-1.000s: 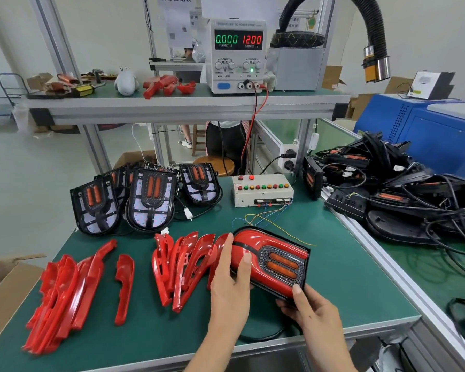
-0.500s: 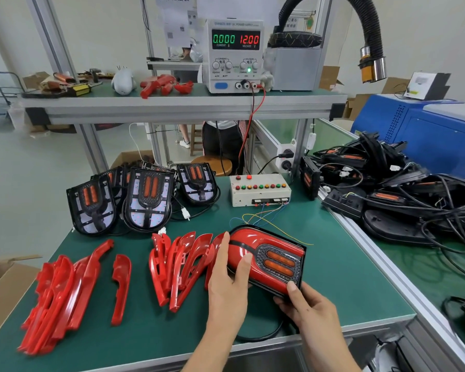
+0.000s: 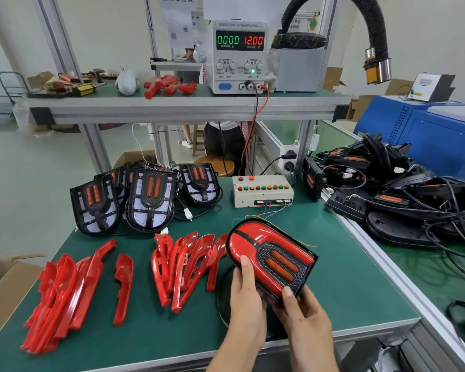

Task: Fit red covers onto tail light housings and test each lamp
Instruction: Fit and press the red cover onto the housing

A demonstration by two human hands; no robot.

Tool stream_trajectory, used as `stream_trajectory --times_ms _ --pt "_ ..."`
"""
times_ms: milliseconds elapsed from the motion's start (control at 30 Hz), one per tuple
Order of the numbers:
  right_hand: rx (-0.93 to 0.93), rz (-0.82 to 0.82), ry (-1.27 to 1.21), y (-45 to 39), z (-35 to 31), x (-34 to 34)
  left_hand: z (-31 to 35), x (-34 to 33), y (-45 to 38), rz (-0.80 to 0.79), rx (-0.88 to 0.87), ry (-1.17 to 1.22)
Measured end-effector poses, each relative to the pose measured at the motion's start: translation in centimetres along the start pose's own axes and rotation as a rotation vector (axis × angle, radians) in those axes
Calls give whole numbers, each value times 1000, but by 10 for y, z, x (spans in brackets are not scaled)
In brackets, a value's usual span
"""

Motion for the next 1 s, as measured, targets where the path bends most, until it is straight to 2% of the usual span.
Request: stream_trajectory --times_ms 167,367,667,1000 --pt "24 45 -29 5 7 -1 -8 -1 -3 -97 -16 -74" --pt "18 90 -31 5 20 -4 -5 7 -7 -73 -118 -151" --pt "-32 85 -188 15 15 -13 2 -1 -6 -127 -126 -185" --pt "-89 110 -142 20 18 -13 4 -1 -10 -220 -180 -280"
Point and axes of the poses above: each hand's wrist, its own y-axis away from the middle knuckle, its own x-axis out of the back of the hand, z = x × y, the point moved 8 cm from there along -y, towards the middle knuckle, and after that the axes turned 13 degrees about -x, right-handed, at the moved point
